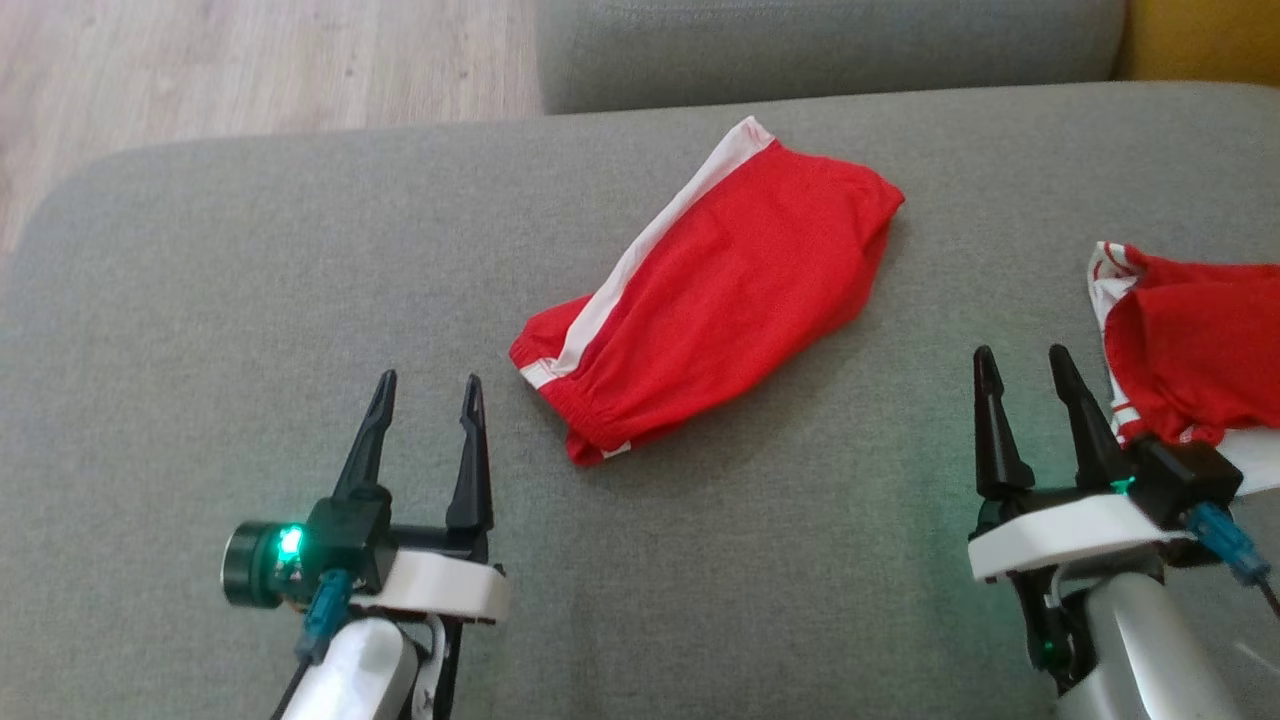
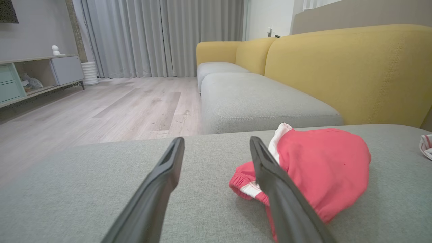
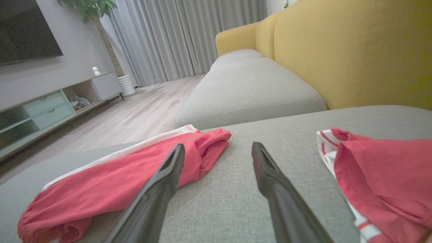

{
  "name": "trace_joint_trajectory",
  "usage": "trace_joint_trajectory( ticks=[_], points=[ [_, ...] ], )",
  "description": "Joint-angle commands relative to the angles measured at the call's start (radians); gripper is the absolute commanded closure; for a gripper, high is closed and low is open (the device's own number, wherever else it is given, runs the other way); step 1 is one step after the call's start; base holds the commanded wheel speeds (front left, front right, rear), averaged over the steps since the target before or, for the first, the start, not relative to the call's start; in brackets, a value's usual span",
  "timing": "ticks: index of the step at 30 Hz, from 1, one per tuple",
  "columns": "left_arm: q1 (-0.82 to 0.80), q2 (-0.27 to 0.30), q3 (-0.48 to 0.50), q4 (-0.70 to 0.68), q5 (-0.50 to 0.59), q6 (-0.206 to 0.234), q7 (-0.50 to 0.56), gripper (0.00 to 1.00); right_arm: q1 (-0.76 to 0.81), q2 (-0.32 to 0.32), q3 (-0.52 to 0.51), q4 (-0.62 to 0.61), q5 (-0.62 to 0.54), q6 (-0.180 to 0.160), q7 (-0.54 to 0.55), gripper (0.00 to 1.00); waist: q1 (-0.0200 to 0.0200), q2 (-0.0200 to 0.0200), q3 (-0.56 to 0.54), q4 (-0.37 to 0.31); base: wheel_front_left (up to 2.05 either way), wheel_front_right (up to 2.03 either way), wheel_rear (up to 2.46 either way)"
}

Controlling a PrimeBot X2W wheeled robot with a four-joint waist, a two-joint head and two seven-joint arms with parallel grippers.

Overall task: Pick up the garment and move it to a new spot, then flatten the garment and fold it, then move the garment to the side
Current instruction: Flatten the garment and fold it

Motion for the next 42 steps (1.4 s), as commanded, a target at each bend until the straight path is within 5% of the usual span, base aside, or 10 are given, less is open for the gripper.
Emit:
trace_joint_trajectory(
  ticks=[1,11,20,31,32,33,34,42],
  points=[
    [-0.038,0.001,0.053,-0.027,0.016,-0.009,-0.009,0.00,-0.035,0.008,0.023,-0.045,-0.011,-0.001,0.004,0.00,0.0001,-0.0001,0.012,0.005,0.00,0.00,0.00],
    [-0.116,-0.080,0.111,-0.013,0.121,-0.098,-0.009,0.00,-0.264,-0.083,-0.001,-0.018,-0.055,-0.001,0.158,0.00,0.0001,-0.0001,0.167,0.082,0.00,0.00,0.00],
    [-0.172,-0.141,0.126,0.001,0.163,-0.142,-0.009,0.00,-0.559,-0.201,-0.015,0.274,0.002,-0.001,0.343,0.00,0.0001,-0.0001,0.273,0.200,0.00,0.00,0.00],
    [-0.186,-0.157,0.155,0.002,0.182,-0.157,-0.009,0.00,-0.660,-0.266,0.171,0.523,0.111,-0.001,0.474,0.00,0.0001,-0.0001,0.294,0.237,0.00,0.00,0.00],
    [-0.185,-0.158,0.158,0.001,0.184,-0.156,-0.009,0.00,-0.663,-0.268,0.191,0.532,0.128,-0.001,0.484,0.08,0.0001,-0.0001,0.294,0.235,0.00,0.00,0.00],
    [-0.185,-0.158,0.161,0.000,0.185,-0.156,-0.009,0.00,-0.667,-0.271,0.209,0.538,0.144,-0.001,0.493,0.75,0.0001,-0.0001,0.294,0.230,0.00,0.00,0.00],
    [-0.185,-0.158,0.165,0.000,0.187,-0.155,-0.009,0.00,-0.673,-0.275,0.224,0.542,0.160,-0.001,0.497,1.00,0.0001,-0.0001,0.295,0.226,0.00,0.00,0.00],
    [-0.184,-0.159,0.174,0.000,0.187,-0.155,-0.010,0.00,-0.685,-0.322,0.252,0.523,0.285,-0.001,0.431,1.00,0.0001,-0.0001,0.285,0.187,0.00,0.00,0.00]
  ],
)
